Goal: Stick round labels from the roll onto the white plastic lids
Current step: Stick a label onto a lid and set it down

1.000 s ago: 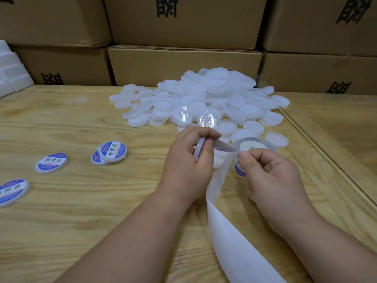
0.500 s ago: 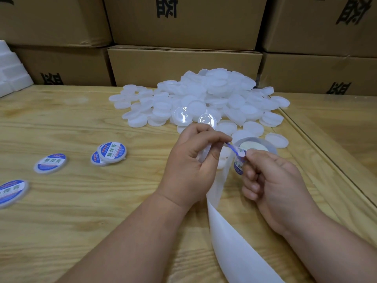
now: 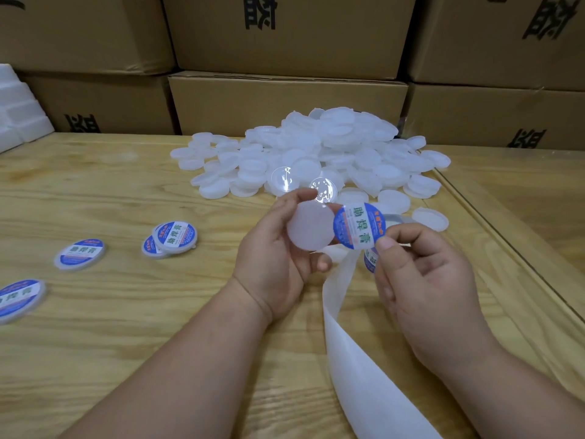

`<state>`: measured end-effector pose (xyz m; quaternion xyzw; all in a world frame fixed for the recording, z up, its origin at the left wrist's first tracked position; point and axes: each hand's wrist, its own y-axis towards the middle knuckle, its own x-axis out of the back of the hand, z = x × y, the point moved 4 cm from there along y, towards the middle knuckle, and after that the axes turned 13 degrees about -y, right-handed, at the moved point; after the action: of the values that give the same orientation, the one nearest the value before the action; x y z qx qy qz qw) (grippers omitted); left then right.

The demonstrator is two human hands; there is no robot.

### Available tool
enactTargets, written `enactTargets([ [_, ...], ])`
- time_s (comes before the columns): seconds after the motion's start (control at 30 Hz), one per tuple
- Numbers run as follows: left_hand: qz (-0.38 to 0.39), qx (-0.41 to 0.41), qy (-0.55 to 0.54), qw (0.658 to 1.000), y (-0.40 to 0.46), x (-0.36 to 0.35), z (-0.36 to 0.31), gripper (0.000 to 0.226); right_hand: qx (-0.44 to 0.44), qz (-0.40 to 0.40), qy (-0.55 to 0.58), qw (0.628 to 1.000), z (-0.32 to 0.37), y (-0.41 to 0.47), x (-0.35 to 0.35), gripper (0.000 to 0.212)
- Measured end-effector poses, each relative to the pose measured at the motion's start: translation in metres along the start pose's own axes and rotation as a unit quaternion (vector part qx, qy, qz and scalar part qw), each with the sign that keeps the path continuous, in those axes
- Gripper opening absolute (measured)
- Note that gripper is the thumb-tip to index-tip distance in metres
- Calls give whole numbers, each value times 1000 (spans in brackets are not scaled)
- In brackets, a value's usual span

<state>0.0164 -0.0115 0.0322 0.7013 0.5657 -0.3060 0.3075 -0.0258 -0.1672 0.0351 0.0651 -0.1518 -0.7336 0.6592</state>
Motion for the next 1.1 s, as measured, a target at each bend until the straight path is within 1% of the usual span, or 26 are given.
enactTargets([
  [0.13, 4, 20, 70, 997, 0, -2, 7, 35, -26, 52, 10, 998, -2, 0, -7, 14],
  [0.23, 26, 36, 66, 997, -2, -3, 10, 32, -47, 64, -10, 997, -5, 0, -11, 12],
  [0.4, 50, 43, 59, 996, -1, -2, 12, 34, -59, 52, -21, 997, -11, 0, -12, 22],
  [0.63, 59, 52, 76, 994, 1, 0, 14, 37, -65, 39, -31, 997, -11, 1, -13, 22],
  [1.1, 61, 60, 92, 992, 1, -1, 15, 34, -77, 33, -36, 996, -18, 3, -12, 16],
])
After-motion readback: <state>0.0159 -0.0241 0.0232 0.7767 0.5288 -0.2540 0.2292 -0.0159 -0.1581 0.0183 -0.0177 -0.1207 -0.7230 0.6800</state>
